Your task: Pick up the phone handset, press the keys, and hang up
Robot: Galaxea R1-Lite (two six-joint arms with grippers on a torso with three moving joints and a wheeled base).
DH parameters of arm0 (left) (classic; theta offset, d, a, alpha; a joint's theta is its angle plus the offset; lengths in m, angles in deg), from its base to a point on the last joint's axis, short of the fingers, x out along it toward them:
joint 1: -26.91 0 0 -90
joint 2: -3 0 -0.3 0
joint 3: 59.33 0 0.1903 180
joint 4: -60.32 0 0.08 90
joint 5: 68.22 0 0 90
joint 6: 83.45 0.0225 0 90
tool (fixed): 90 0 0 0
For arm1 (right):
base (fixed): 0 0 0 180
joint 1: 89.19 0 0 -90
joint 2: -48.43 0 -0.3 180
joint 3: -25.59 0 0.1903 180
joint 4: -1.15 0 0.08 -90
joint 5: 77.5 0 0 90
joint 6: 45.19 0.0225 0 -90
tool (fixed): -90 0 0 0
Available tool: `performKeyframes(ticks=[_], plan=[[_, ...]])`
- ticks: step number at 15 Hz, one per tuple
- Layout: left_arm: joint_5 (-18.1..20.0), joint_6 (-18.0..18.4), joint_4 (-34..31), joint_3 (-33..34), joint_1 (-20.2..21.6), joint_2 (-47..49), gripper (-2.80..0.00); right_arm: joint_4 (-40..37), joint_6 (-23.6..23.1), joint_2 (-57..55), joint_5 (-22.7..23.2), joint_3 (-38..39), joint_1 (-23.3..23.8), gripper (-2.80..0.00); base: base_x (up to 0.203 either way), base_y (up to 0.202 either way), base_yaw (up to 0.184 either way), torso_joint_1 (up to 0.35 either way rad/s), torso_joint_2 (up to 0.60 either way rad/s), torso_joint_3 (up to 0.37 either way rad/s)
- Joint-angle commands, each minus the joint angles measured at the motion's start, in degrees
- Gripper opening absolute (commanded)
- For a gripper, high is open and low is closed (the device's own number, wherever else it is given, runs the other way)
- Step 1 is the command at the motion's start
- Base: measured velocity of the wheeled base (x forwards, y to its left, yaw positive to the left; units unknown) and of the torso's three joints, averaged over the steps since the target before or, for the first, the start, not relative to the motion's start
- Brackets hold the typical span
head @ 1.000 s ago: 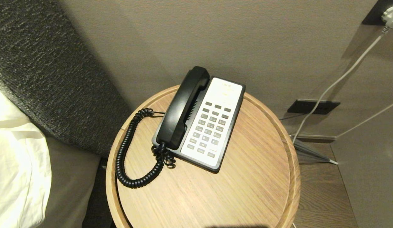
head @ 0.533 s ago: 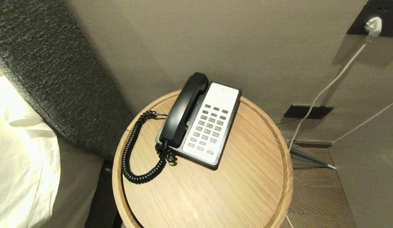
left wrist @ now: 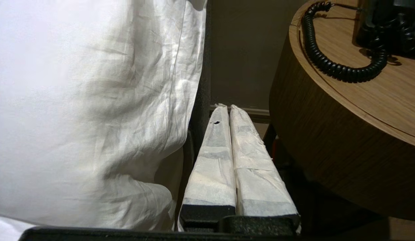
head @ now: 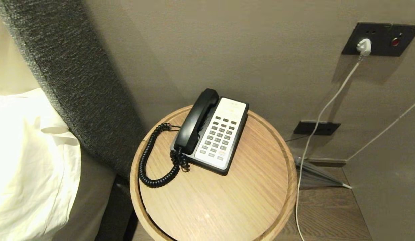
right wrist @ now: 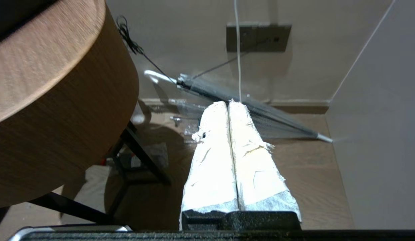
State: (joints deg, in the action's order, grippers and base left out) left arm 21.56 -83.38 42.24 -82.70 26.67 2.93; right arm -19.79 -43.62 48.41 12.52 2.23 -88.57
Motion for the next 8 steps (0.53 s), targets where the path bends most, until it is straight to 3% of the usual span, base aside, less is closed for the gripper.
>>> performKeyframes(ticks=[1,8], plan=[[-0.04,0.01,0.07,2.29,0.0,-0.01,-2.8,0.12,0.19,-0.15,-0.02,1.23,-0.01,-2.8,0.0,0.0,0.0,0.005,0.01,0.206],[-0.04,-0.07,0.07,2.29,-0.02,0.07,-2.8,0.12,0.27,-0.15,-0.02,1.23,-0.01,-2.8,0.0,0.0,0.0,0.002,0.0,0.201]])
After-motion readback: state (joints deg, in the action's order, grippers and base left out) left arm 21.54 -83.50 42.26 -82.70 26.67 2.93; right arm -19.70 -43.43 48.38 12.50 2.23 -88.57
